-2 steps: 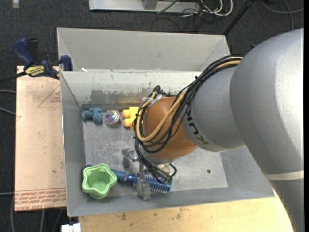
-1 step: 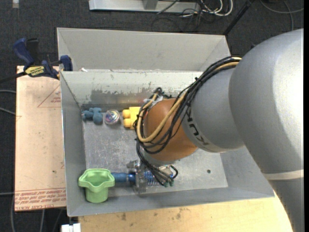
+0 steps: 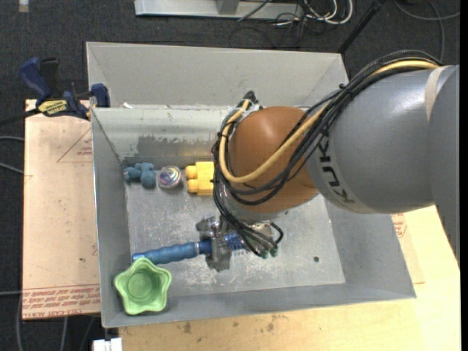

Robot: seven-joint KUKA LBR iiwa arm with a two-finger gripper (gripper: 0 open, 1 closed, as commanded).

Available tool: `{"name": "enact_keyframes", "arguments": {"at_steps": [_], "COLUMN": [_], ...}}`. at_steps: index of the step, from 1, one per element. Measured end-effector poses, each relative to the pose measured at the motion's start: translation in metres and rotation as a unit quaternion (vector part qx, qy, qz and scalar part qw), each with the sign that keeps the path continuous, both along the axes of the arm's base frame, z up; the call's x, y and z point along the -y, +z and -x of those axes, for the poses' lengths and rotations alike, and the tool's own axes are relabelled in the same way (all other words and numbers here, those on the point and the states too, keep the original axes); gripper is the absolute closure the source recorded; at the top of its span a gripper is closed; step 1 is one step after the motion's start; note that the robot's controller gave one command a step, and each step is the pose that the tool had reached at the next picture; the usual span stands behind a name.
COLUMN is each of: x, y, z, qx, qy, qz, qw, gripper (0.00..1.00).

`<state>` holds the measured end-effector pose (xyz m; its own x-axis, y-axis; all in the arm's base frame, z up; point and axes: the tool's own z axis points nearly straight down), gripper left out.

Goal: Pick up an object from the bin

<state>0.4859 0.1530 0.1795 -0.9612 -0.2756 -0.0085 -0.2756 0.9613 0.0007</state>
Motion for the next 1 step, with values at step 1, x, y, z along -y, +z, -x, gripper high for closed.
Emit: {"name": "enact_keyframes", "arguments": {"at_steps": [1], "x": [0.0048], "y": [0.0903], "z": [-0.0348], "qx": [0.0013], "qy": [0.01], "qz": [0.0], "qw": [1.0], "gripper": [1.0]}}
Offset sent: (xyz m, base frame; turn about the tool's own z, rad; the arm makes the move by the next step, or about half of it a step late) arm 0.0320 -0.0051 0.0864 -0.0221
